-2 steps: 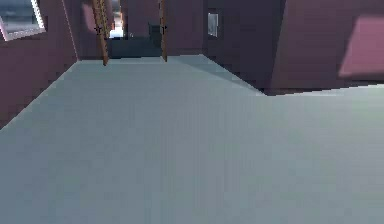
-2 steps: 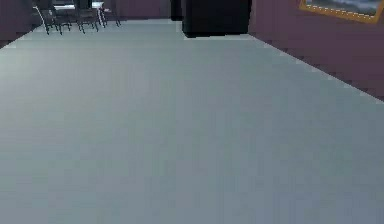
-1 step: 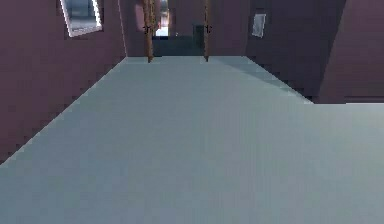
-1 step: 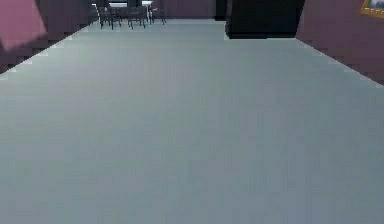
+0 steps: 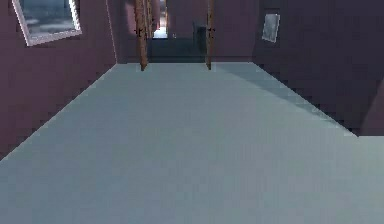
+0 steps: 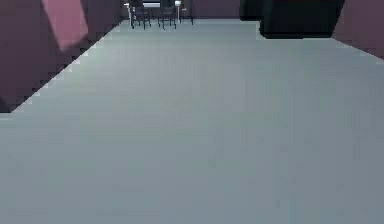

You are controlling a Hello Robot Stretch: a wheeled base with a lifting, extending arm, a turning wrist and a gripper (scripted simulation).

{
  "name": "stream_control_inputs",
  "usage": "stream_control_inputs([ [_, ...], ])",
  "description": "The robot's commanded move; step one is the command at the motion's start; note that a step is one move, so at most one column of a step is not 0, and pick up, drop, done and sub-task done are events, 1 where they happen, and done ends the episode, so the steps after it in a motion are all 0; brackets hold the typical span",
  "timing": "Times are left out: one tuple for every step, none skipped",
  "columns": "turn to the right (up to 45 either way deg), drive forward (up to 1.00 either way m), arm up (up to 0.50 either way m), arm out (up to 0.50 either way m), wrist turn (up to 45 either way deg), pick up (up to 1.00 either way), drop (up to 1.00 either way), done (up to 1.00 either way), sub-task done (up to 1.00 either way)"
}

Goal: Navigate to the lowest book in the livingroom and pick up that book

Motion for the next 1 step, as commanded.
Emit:
stream_control_inputs([
  [0.0, 1.0, 0.0, 0.0, 0.0, 0.0, 0.0, 0.0, 0.0],
])
